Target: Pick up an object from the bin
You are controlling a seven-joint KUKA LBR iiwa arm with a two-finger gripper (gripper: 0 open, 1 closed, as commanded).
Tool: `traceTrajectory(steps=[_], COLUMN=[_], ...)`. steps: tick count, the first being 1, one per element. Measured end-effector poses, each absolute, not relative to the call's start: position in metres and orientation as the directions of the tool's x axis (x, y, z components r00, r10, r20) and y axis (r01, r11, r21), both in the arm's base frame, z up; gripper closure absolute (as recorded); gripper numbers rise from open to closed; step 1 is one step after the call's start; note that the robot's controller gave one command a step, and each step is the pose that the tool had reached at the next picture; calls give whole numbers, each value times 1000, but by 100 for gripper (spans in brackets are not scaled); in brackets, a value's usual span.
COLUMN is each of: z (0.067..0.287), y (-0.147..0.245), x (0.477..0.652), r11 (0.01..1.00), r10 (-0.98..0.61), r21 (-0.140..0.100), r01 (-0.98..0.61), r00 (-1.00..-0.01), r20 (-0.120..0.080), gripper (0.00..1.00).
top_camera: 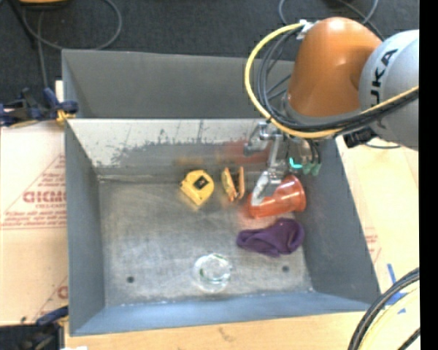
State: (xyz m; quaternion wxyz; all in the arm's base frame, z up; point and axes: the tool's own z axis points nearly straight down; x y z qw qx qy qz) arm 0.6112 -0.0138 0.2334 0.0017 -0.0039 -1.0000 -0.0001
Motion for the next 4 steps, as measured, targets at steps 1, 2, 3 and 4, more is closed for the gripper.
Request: traceTrajectory(steps=[1, 2, 3, 4], z=[238, 209, 164, 115], y=[-14, -19, -7, -3], x=[613, 597, 542, 501], r11=[1000, 996, 964, 915], r10=[8, -85, -266, -404], r21=[0, -1, -2, -2], r01=[8, -85, -266, -404], r00=[-1000, -996, -964, -915], r20=[-5, -9, -5, -4], gripper=[0, 0, 0, 0])
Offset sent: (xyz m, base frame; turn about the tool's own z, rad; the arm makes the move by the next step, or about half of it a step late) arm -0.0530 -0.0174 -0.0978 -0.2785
